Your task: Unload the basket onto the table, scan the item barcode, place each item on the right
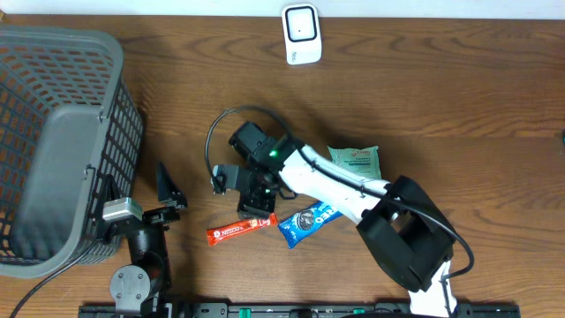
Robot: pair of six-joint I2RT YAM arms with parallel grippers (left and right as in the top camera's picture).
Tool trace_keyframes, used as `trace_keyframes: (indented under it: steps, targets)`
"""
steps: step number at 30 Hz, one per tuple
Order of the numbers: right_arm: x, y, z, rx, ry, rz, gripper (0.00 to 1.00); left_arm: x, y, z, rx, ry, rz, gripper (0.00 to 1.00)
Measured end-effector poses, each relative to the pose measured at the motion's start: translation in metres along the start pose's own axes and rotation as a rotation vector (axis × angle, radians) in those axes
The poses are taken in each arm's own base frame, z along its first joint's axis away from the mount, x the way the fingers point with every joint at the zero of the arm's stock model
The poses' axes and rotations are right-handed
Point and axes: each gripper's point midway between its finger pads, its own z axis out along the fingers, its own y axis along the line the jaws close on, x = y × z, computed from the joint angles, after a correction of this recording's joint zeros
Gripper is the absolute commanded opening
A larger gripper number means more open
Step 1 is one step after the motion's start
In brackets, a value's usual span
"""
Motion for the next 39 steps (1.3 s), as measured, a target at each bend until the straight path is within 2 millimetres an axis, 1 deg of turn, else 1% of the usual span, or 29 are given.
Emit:
trace_keyframes:
  steps: [3,8,11,12,13,14,15,16,17,18,23,26,29,33,35,37,39]
  targets:
    - [0.001,0.003,0.007,0.018,0.008,-0.029,0.7,0.0,0.0,0.0,0.0,0.0,0.0,0.92]
    - [0.01,0.015,0.026,0.021,0.026,-0.074,0.7,0.0,0.0,0.0,0.0,0.0,0.0,0.92]
    - [0.008,0.019,0.03,0.033,0.003,-0.108,0.68,0.0,0.0,0.0,0.0,0.0,0.0,0.92]
    - [0.007,0.019,0.031,0.041,-0.006,-0.114,0.65,0.0,0.0,0.0,0.0,0.0,0.0,0.92]
    - [0.006,0.019,0.032,0.047,-0.019,-0.126,0.58,0.0,0.0,0.0,0.0,0.0,0.0,0.92]
    - [0.005,0.019,0.033,0.055,-0.032,-0.135,0.46,0.0,0.0,0.0,0.0,0.0,0.0,0.92]
    - [0.005,0.017,0.034,0.065,-0.04,-0.14,0.29,0.0,0.0,0.0,0.0,0.0,0.0,0.92]
    - [0.005,0.016,0.035,0.075,-0.051,-0.15,0.15,0.0,0.0,0.0,0.0,0.0,0.0,0.92]
    - [0.005,0.014,0.035,0.087,-0.056,-0.15,0.06,0.0,0.0,0.0,0.0,0.0,0.0,0.92]
    - [0.005,0.013,0.036,0.097,-0.063,-0.153,0.01,0.0,0.0,0.0,0.0,0.0,0.0,0.92]
    - [0.006,0.012,0.035,0.115,-0.075,-0.132,0.01,0.0,0.0,0.0,0.0,0.0,0.0,0.92]
    - [0.005,0.008,0.035,0.14,-0.083,-0.107,0.01,0.0,0.0,0.0,0.0,0.0,0.0,0.92]
    - [0.004,-0.002,0.033,0.191,-0.082,-0.082,0.01,0.0,0.0,0.0,0.0,0.0,0.0,0.92]
    - [0.009,-0.018,0.025,0.237,-0.066,-0.006,0.01,0.0,0.0,0.0,0.0,0.0,0.0,0.92]
    - [0.017,-0.024,0.02,0.211,-0.048,0.07,0.01,0.0,0.0,0.0,0.0,0.0,0.0,0.92]
    - [0.028,-0.027,0.013,0.138,-0.034,0.178,0.01,0.0,0.0,0.0,0.0,0.0,0.0,0.92]
    - [0.031,-0.025,0.004,0.038,-0.037,0.282,0.01,0.0,0.0,0.0,0.0,0.0,0.0,0.92]
